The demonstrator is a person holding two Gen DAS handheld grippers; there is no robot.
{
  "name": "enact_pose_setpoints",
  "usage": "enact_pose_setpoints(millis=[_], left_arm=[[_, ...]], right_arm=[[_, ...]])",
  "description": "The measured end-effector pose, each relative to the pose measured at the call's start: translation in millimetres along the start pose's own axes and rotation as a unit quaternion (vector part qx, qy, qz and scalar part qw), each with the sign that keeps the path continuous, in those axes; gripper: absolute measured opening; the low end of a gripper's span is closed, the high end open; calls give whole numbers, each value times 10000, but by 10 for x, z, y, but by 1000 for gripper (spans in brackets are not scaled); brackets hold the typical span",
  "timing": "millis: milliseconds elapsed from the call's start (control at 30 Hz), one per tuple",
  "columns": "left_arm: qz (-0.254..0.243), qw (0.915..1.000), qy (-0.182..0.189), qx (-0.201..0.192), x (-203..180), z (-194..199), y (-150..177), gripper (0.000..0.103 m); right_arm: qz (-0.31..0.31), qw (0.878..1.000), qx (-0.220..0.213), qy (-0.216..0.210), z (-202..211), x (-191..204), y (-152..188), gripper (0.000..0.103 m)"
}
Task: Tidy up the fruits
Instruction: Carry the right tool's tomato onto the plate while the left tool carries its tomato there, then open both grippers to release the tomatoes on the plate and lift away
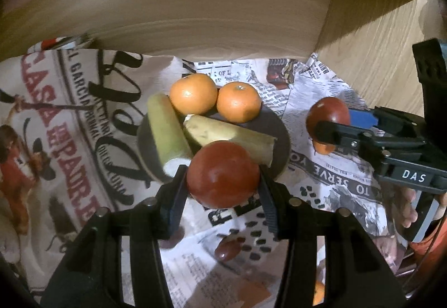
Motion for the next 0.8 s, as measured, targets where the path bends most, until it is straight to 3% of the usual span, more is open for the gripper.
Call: enact_pose_setpoints(millis=[533,800], left_arm=[[-39,9999,-76,115,-54,-336,-37,49],[23,10000,-41,84,-22,-340,-45,50]], right_arm=[[-161,9982,573,-21,-625,-123,-52,47],[-203,9980,603,-39,-727,-119,-67,49]])
Point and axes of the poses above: each gripper's, at about its wrist camera, not at the fingertips, and z roughly against the way its jaws point, x to its left, y to its underside, the point moved 8 cm from there along -z, roughly the way its jaws point, and after that the axes turned 4 degrees about y, right-handed, at the moved point
